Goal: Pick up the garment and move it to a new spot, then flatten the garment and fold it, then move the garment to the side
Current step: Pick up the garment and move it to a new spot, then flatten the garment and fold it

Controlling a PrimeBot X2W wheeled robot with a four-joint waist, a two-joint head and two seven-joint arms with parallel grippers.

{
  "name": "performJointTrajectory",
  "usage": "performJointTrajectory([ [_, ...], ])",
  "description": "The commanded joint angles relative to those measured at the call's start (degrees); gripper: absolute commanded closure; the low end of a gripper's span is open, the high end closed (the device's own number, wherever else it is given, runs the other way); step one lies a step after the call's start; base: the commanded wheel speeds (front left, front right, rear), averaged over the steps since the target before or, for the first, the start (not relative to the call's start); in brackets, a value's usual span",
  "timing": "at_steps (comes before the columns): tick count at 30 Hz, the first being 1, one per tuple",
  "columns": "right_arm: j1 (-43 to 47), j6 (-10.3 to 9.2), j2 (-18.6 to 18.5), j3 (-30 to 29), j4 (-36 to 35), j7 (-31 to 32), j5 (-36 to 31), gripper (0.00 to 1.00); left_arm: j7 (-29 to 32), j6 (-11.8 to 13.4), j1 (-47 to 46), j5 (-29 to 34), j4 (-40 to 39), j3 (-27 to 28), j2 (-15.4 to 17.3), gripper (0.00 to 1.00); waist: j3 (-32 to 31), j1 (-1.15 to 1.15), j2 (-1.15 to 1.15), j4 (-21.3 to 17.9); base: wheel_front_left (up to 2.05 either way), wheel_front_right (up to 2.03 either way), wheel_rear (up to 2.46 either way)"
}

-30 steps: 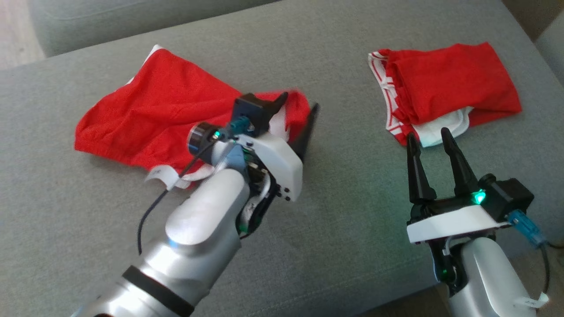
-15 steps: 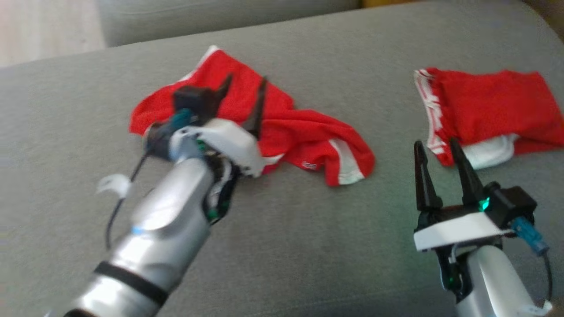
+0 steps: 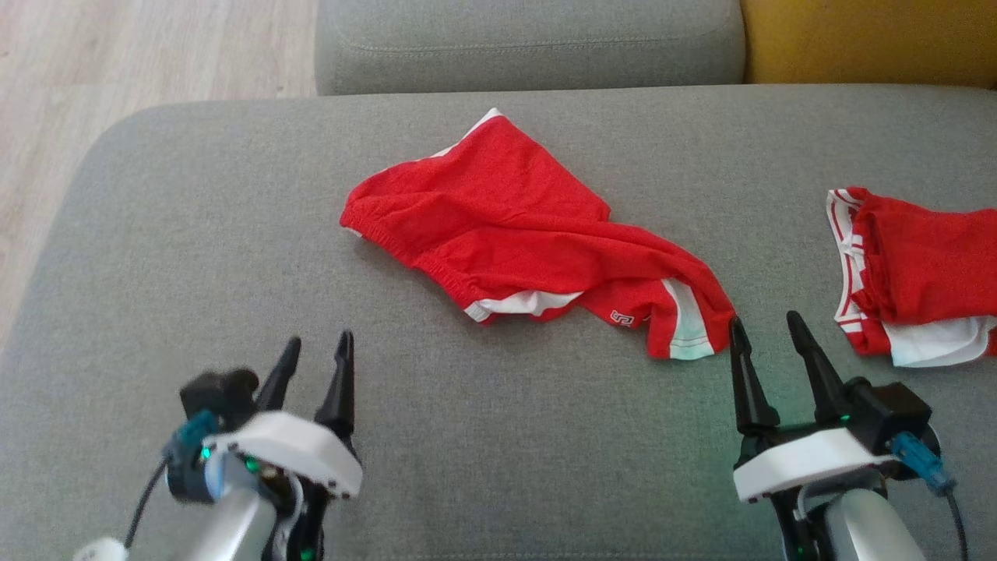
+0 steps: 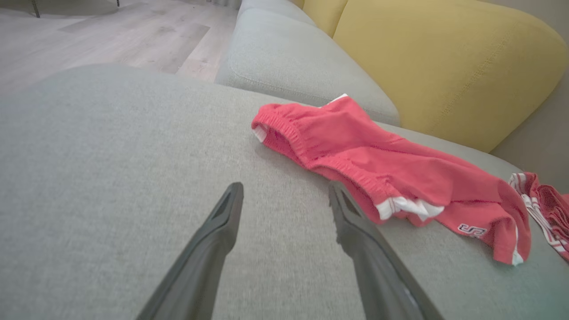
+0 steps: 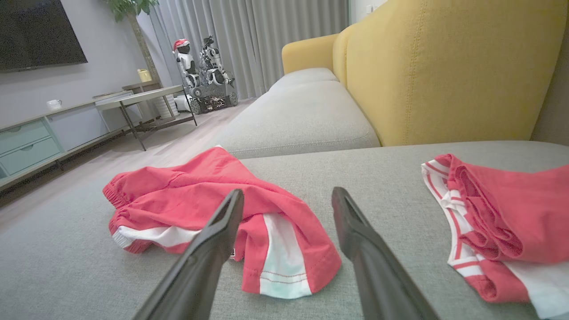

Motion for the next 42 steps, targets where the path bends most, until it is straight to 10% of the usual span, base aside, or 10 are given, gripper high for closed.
performJointTrajectory([
  [1, -1.0, 0.11, -0.2, 1.1, -1.6, 0.0, -0.3, 0.00, -0.7, -0.5, -2.4, 1.0, -2.5, 2.8, 0.2, 0.00, 0.2, 0.00, 0.00, -0.1, 0.00, 0.00, 0.00],
  [13, -2.1, 0.11, -0.2, 1.6, -2.4, 0.9, -0.8, 0.00, -0.2, -7.2, -3.8, 7.1, 2.1, 1.8, -5.2, 0.00, 2.1, 0.00, 0.00, -3.3, 0.00, 0.00, 0.00],
  [39, -4.5, 0.11, -0.2, 2.1, -2.2, -0.2, -0.4, 0.00, 0.2, -11.6, -19.2, 5.7, 25.2, 0.4, -8.4, 0.00, 7.8, 0.00, 0.00, -9.8, 0.00, 0.00, 0.00],
  [40, -4.5, 0.11, -0.2, 2.1, -2.1, -0.3, -0.4, 0.00, 0.1, -11.7, -19.4, 5.7, 25.5, 0.3, -8.5, 0.02, 7.8, 0.00, 0.00, -9.8, 0.00, 0.00, 0.00],
  [42, -4.6, 0.11, -0.2, 2.0, -2.0, -0.3, -0.4, 0.00, -0.1, -12.1, -19.7, 5.6, 25.9, 0.1, -8.7, 0.69, 7.9, 0.00, 0.00, -9.8, 0.00, 0.00, 0.00],
])
